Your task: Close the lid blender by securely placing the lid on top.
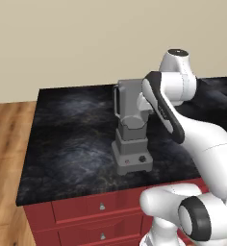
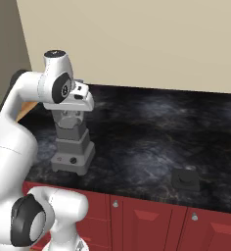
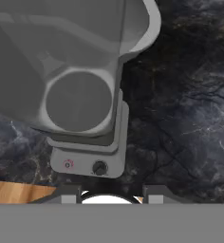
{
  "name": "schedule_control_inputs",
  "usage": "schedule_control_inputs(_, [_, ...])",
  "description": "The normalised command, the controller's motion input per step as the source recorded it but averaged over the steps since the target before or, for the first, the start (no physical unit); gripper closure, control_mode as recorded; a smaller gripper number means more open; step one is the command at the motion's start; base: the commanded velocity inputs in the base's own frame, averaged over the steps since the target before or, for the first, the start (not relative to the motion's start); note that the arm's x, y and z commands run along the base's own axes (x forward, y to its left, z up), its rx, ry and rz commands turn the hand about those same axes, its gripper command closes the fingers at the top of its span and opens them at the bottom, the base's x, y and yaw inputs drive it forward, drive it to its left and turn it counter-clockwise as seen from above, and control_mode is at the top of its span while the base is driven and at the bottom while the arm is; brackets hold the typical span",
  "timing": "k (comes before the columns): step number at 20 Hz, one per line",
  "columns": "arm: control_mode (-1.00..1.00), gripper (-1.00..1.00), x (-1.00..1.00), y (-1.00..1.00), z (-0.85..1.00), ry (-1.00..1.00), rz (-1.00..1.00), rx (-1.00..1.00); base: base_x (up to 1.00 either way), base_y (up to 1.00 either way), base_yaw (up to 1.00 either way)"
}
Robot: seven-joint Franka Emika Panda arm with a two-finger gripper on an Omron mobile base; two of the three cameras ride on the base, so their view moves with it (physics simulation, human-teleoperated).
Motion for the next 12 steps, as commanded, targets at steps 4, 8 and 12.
schedule_control_inputs(4, [-1.00,-1.00,-0.56,-0.19,-0.06,-0.10,-0.06,0.02,0.00,0.00,0.00])
schedule_control_inputs(8, [-1.00,-1.00,-0.74,-1.00,-0.57,-0.15,-0.34,0.11,0.00,0.00,0.00])
schedule_control_inputs(12, [-1.00,-1.00,-0.29,-1.00,-0.30,0.04,-0.34,0.20,0.00,0.00,0.00])
